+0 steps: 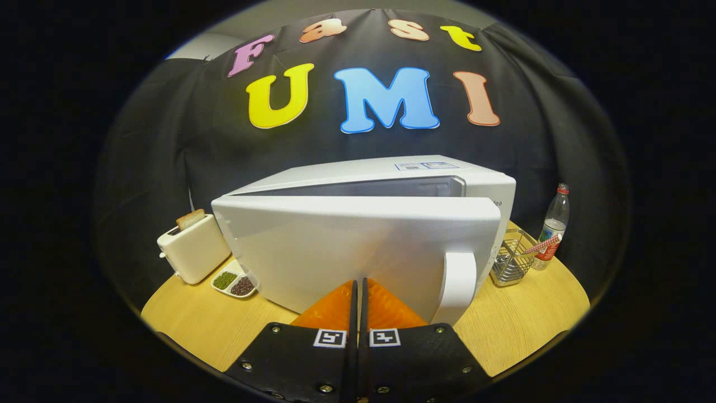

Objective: Open the microwave, put the food inside, and close the microwave door.

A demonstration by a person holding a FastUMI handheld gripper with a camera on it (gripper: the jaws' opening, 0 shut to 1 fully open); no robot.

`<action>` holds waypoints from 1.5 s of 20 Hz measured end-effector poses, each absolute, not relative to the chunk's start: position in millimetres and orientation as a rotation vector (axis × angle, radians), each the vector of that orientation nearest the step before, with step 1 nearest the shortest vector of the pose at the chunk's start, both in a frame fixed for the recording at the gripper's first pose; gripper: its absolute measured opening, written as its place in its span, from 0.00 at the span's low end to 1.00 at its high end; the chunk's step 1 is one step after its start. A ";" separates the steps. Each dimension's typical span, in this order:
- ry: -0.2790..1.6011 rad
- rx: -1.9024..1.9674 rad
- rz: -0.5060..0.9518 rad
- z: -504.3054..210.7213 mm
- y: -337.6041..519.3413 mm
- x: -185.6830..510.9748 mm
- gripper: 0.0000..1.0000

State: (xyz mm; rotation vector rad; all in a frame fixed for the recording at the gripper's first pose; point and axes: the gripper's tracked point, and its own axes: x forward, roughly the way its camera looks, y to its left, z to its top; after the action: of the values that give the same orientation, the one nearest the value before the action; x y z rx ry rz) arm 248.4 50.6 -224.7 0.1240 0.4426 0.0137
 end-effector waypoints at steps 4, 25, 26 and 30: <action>0.439 0.132 -0.008 -227.1 41.8 264.3 0.01; 0.354 0.060 -0.048 -191.0 34.6 272.7 0.03; 0.333 0.057 -0.047 -180.4 37.1 263.7 0.03; 0.278 0.037 -0.045 -150.3 43.6 220.0 0.03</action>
State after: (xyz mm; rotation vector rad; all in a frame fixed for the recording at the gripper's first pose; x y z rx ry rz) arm 220.0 43.6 -150.3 0.0371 0.2775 -0.0449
